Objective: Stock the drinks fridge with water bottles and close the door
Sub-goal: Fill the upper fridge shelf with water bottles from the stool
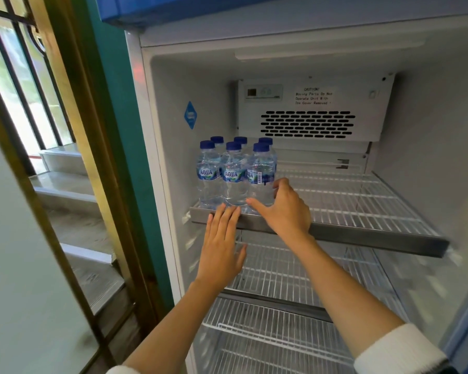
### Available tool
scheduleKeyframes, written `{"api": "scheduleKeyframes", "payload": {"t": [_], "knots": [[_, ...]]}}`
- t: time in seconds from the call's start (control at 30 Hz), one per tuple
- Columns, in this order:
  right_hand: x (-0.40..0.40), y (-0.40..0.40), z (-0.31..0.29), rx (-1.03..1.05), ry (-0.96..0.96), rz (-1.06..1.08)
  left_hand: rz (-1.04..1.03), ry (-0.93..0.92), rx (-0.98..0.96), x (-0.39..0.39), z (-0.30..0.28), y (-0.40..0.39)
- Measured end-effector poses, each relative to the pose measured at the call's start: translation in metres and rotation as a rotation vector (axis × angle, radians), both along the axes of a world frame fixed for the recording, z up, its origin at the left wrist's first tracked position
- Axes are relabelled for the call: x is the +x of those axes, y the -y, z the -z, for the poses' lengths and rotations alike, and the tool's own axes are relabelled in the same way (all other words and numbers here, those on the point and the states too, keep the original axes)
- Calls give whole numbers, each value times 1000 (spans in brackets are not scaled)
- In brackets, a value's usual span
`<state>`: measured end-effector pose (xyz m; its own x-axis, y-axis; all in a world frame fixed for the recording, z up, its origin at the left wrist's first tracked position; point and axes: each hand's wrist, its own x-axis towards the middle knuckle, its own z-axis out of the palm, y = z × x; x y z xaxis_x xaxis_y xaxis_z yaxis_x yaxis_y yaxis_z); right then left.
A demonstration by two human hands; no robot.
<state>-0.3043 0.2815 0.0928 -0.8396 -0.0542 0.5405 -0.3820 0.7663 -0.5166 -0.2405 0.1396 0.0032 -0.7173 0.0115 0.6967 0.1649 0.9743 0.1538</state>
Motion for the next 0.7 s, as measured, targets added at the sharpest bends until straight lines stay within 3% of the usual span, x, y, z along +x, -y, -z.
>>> {"api": "scheduleKeyframes", "payload": {"t": [0.7], "knots": [[-15,-12,5,-35,72,-264,-4,65,14,3,-4,-1]]}}
